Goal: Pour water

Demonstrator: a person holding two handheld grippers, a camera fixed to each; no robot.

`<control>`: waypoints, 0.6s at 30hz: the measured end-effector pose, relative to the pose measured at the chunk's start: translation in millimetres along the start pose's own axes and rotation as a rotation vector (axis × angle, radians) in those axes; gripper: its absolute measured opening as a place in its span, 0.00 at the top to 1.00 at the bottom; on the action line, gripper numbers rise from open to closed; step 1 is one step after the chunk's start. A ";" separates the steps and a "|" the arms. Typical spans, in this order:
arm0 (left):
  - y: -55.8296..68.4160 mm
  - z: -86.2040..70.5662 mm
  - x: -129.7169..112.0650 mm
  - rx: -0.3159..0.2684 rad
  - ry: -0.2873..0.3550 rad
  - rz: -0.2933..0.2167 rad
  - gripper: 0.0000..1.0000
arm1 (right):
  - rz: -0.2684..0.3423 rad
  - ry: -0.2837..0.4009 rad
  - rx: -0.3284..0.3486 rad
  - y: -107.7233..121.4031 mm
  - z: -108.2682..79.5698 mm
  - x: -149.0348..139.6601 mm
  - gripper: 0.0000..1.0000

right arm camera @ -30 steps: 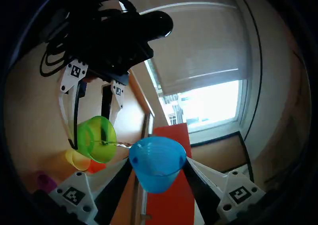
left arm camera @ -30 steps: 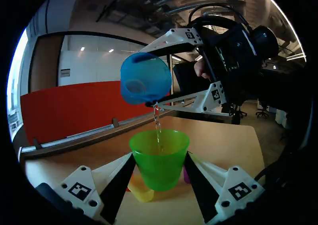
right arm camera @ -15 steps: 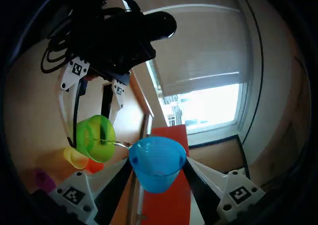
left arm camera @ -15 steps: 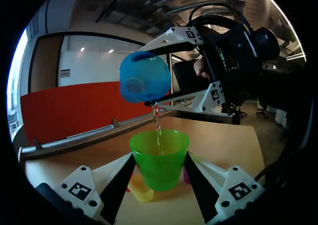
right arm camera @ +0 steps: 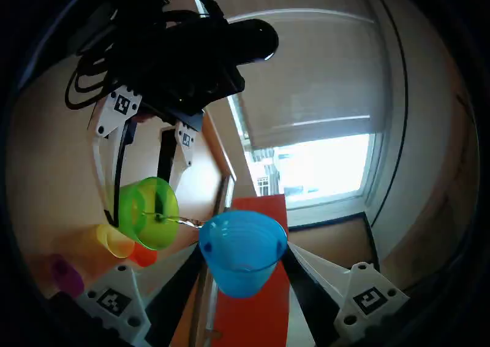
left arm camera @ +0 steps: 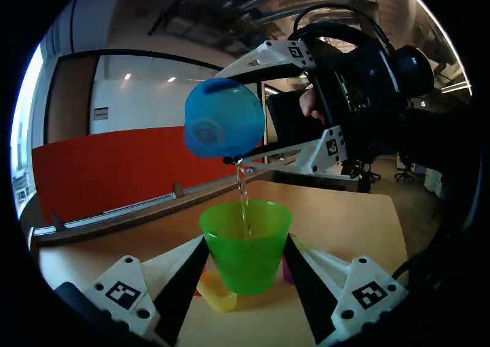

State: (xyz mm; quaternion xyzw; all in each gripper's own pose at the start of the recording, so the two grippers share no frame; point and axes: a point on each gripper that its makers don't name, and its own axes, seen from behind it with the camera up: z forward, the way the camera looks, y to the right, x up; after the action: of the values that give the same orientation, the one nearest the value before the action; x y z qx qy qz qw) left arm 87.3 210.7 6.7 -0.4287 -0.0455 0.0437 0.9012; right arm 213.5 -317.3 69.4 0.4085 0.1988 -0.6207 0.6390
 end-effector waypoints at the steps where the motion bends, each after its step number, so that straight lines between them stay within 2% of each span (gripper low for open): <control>1: 0.1 0.0 0.0 0.000 0.000 0.000 0.17 | -0.002 0.000 0.000 -0.1 0.1 0.1 0.10; 18: 3.4 1.4 2.4 -0.006 0.005 0.001 0.18 | -0.056 -0.008 -0.007 3.1 -0.3 -3.0 0.10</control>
State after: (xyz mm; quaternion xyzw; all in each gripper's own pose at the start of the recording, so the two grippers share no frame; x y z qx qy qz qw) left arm 89.4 214.1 5.1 -0.4318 -0.0433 0.0429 0.8999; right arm 216.1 -315.6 72.4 0.3983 0.2097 -0.6392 0.6236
